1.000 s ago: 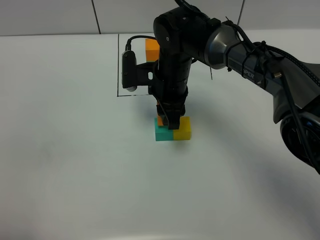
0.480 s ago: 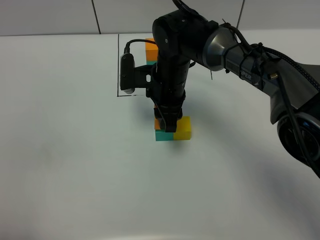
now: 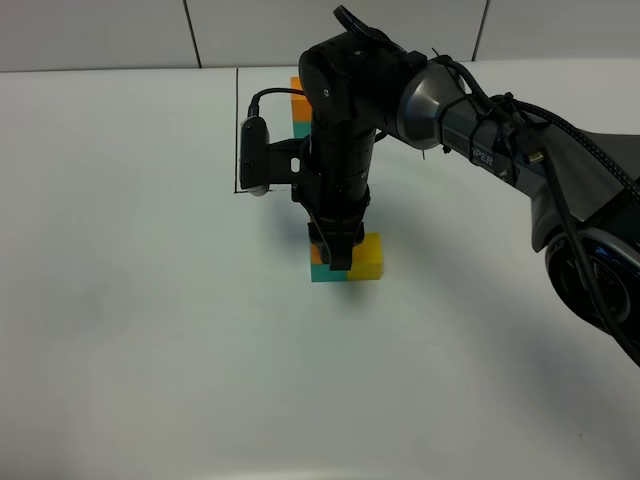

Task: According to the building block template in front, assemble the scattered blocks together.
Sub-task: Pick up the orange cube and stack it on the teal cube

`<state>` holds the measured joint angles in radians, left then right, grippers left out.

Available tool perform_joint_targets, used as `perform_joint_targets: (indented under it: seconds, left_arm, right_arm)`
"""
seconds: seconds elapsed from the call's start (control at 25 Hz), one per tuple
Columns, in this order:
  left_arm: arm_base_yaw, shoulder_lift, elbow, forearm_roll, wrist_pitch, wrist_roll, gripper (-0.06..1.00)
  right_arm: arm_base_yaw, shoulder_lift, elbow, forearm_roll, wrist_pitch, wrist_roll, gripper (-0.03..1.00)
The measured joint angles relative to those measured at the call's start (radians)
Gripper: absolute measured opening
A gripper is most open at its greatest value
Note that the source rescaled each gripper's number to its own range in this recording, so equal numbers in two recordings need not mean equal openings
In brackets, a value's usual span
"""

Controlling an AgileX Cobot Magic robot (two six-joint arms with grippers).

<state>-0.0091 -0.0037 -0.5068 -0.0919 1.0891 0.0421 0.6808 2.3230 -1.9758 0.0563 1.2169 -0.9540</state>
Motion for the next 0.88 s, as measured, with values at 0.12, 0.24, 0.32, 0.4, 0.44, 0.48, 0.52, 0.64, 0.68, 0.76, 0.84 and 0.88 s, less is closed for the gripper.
perform_joint_targets:
  seconds: [0.12,0.24,0.32,0.4,0.44,0.48,0.52,0.64,0.68,0.76,0.84,0.88]
  left_arm:
    - [0.000,0.000,0.000,0.000,0.000,0.000,0.82]
    - [0.000,0.000,0.000,0.000,0.000,0.000,0.82]
    - [0.000,0.000,0.000,0.000,0.000,0.000,0.82]
    - [0.000,0.000,0.000,0.000,0.000,0.000,0.82]
    - [0.000,0.000,0.000,0.000,0.000,0.000,0.82]
    - [0.000,0.000,0.000,0.000,0.000,0.000,0.82]
    - [0.000,0.000,0.000,0.000,0.000,0.000,0.82]
    - [0.000,0.000,0.000,0.000,0.000,0.000,0.82]
    - [0.000,0.000,0.000,0.000,0.000,0.000,0.82]
    - [0.000,0.000,0.000,0.000,0.000,0.000,0.82]
    - [0.000,0.000,0.000,0.000,0.000,0.000,0.82]
    - [0.000,0.000,0.000,0.000,0.000,0.000,0.82]
  right_arm:
    - [0.000,0.000,0.000,0.000,0.000,0.006,0.00]
    - [0.000,0.000,0.000,0.000,0.000,0.010,0.00]
    - [0.000,0.000,0.000,0.000,0.000,0.011,0.00]
    - [0.000,0.000,0.000,0.000,0.000,0.011,0.00]
    - [0.000,0.000,0.000,0.000,0.000,0.015,0.00]
    - [0.000,0.000,0.000,0.000,0.000,0.015,0.00]
    - [0.000,0.000,0.000,0.000,0.000,0.015,0.00]
    - [0.000,0.000,0.000,0.000,0.000,0.020,0.00]
    - [0.000,0.000,0.000,0.000,0.000,0.023,0.00]
    - [0.000,0.000,0.000,0.000,0.000,0.030,0.00]
    - [0.000,0.001,0.000,0.000,0.000,0.034,0.00]
    - [0.000,0.003,0.000,0.000,0.000,0.035,0.00]
